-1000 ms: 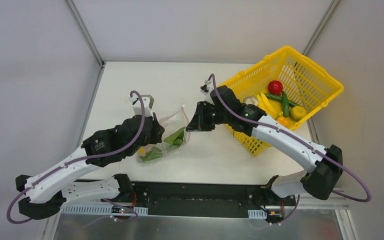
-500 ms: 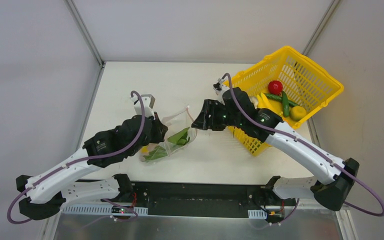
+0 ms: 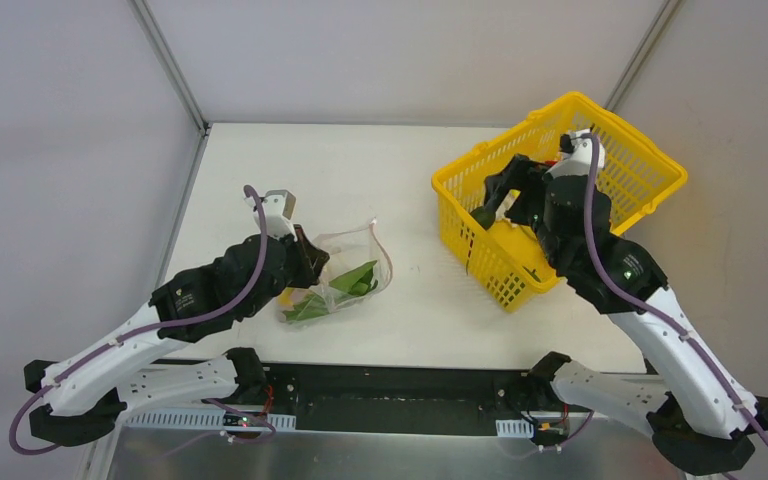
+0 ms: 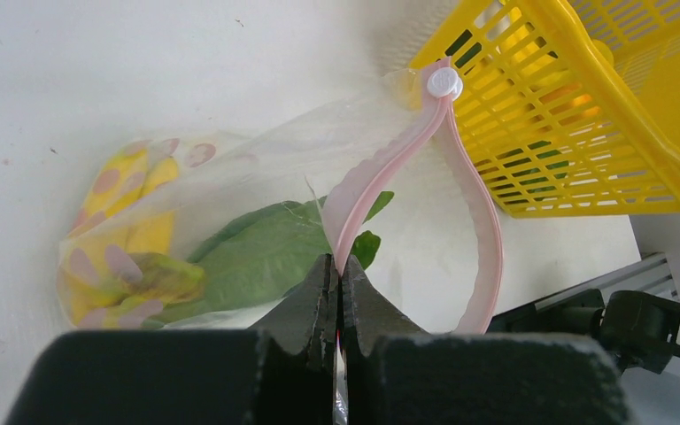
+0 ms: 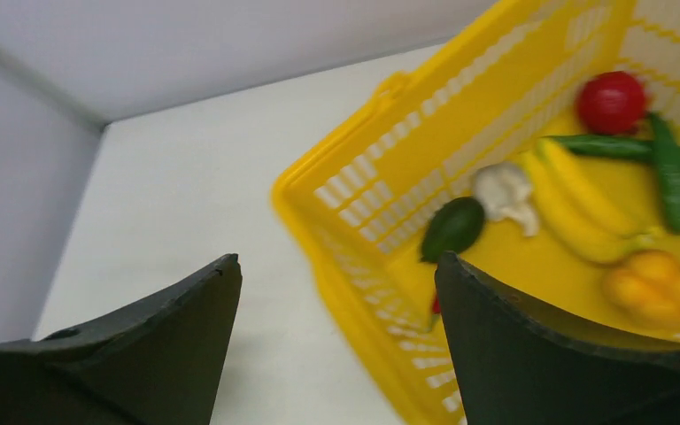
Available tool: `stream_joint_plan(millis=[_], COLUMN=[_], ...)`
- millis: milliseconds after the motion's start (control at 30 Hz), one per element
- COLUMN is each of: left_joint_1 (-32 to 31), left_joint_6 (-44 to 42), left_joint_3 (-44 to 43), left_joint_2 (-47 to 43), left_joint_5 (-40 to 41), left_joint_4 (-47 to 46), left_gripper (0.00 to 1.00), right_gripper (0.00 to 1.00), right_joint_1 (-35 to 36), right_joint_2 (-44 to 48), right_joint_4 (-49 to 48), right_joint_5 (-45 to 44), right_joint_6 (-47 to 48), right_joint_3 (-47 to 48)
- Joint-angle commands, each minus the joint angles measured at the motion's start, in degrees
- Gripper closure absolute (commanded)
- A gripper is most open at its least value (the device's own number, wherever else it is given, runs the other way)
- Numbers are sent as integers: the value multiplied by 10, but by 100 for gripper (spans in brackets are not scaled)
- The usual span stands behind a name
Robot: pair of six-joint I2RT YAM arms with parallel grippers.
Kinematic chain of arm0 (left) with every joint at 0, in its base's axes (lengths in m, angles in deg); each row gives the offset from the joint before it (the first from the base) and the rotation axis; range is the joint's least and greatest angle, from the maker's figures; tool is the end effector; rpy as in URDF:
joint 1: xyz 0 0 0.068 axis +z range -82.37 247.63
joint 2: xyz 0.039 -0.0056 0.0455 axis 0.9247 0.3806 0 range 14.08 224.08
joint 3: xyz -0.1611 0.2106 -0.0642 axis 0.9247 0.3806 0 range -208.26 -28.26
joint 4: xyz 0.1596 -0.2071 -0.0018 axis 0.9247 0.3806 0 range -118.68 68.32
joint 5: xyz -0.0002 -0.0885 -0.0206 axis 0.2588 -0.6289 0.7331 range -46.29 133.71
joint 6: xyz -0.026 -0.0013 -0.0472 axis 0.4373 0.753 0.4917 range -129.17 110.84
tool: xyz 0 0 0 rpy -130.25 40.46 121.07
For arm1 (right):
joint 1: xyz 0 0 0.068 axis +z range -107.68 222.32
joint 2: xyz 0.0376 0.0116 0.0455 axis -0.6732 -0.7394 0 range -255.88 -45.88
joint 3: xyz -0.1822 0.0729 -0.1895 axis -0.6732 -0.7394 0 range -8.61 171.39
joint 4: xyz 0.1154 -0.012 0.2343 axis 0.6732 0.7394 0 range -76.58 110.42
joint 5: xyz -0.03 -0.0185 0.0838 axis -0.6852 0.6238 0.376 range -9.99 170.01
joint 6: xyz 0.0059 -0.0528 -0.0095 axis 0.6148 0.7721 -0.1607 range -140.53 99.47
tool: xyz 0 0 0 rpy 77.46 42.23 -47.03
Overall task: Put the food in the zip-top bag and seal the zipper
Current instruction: Pick up the fake vegetable from the bin.
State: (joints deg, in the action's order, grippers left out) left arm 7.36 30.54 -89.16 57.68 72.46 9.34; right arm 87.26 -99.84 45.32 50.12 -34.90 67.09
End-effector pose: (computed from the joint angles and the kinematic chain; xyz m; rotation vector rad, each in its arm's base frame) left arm 0.0859 -0.1159 0.3886 0.0082 1.9483 -0.6992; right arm 0.1351 0.1099 0.4550 -0.0815 1.7321 0.3082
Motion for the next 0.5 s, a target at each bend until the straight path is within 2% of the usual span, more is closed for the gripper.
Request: stream_joint_plan(millis=[0, 233, 300, 467], left_joint_1=[5, 5, 5, 5], left_joint_6=[-1, -9, -15, -33], left_joint_3=[4, 2, -2, -6], left_joint_2=[-5, 0, 1, 2], left_joint_5=[10, -3, -5, -8], left_joint_4=[-11, -9, -7, -8], left_gripper=[100, 100, 100, 100], right_gripper=[17, 13, 12, 11], right_joint_1=[-101, -374, -405, -423], right_joint_2=[-37, -152, -194, -287], right_joint_4=[40, 57, 54, 16], right_joint_5=[-108, 177, 205, 213], right_joint_6=[52, 13, 12, 42], right_joint_3=[18, 19, 17, 29])
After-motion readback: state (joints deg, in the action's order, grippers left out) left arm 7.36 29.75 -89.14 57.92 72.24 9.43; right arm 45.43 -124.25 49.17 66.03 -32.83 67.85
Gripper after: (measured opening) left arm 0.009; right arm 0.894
